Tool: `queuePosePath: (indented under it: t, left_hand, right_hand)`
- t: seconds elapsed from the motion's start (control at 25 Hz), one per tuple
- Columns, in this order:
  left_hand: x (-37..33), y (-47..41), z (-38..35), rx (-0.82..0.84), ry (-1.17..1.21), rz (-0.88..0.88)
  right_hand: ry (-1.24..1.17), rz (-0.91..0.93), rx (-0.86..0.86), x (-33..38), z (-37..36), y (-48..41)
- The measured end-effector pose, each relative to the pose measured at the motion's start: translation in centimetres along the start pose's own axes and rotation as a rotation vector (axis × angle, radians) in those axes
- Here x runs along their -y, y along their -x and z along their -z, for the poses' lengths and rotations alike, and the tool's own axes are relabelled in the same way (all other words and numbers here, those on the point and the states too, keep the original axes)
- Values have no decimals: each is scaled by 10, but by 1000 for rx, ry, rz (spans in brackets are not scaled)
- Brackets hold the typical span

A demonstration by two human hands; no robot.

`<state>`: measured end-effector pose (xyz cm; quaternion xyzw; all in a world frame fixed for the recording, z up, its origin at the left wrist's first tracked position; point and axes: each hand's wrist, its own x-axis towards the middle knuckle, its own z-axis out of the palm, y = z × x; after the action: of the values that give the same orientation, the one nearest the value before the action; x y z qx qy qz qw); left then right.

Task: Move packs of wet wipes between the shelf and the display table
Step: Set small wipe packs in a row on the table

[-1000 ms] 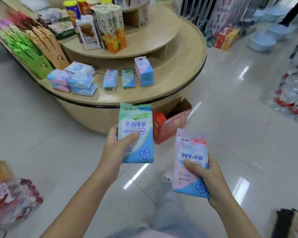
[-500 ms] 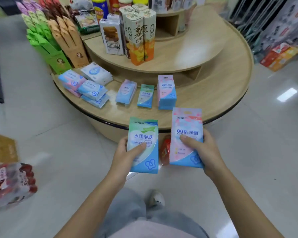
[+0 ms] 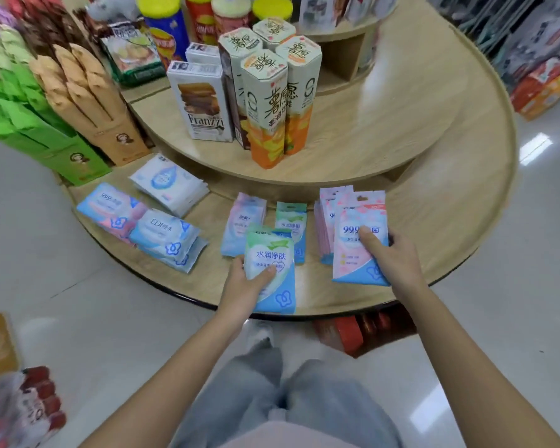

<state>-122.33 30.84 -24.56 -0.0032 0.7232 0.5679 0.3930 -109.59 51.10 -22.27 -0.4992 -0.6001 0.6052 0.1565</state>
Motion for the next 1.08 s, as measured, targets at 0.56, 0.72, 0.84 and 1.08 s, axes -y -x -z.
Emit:
queuePosePath:
  t: [0.56,0.72,0.84,1.08]
  left_hand:
    - [23,-180,-69,3,-251,37]
    - [30,-184,-76,-99,-529,-16]
    - [33,-187,-78,-168,-688,-46]
    - [42,-191,-80,-133,-586,-8]
  right_hand:
    - [300,61,-34,-32,-26,-112]
    - [380,91,-86,-34,-30,-114]
    - [423,86,-81,-36,-31,-116]
    - [336,77,-26,-33,-32,-115]
